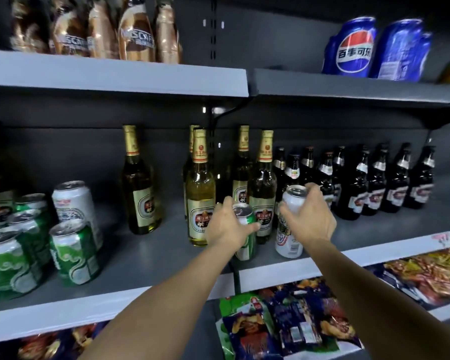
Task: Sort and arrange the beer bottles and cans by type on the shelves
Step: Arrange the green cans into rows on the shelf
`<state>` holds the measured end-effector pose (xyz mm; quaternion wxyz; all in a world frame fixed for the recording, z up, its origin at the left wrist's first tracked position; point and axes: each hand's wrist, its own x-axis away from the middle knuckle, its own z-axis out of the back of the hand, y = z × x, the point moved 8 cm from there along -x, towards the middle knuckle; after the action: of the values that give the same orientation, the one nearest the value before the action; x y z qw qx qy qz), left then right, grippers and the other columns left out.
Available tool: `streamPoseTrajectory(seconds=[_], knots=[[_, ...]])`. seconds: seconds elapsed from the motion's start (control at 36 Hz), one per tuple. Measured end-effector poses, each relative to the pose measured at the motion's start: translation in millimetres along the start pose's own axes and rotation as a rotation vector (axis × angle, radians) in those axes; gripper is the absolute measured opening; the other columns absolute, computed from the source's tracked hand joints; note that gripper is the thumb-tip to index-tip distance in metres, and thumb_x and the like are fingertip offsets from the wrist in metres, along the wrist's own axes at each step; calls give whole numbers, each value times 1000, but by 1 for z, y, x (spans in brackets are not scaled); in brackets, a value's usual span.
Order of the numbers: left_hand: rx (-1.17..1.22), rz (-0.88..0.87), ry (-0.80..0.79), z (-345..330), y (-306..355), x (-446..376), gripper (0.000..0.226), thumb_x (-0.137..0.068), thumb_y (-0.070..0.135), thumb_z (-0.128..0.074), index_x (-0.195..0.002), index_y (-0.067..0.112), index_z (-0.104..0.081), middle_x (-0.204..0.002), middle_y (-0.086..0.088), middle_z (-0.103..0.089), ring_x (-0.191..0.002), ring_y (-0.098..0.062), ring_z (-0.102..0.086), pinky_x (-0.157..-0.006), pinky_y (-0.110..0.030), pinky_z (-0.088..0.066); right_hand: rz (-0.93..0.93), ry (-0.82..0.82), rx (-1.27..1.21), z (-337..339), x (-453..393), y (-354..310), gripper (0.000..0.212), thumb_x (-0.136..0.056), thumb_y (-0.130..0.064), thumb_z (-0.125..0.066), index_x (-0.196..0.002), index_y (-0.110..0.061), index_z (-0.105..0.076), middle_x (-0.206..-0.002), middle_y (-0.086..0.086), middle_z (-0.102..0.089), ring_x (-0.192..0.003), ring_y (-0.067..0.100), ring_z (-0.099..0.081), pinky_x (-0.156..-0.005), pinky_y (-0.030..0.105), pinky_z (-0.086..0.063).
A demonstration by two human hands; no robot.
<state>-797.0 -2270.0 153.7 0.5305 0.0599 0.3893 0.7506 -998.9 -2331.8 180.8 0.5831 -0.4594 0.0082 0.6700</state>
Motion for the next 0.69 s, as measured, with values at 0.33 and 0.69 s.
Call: streamPoseTrajectory(seconds=[0.33, 0.69], knots=[[-82, -43, -41, -22, 3, 3, 76, -71, 54, -77, -129, 22, -40, -123, 0, -50, -114, -22, -53, -81, -39, -52, 61, -4, 316, -6, -12, -3, 68, -80, -58, -61, -123, -8, -47, -126, 13, -51, -116, 32, -42, -90, 43, -31], [-33, -119, 398, 113, -47, 9, 30, -90, 31, -59, -116, 17, -54, -112, -3, -51, -108, -22, -50, -78, -39, -45, 790, 168, -350, 5, 66, -215, 38, -82, -27, -49, -116, -12, -60, -111, 5, -63, -103, 19, -49, -83, 34, -35]])
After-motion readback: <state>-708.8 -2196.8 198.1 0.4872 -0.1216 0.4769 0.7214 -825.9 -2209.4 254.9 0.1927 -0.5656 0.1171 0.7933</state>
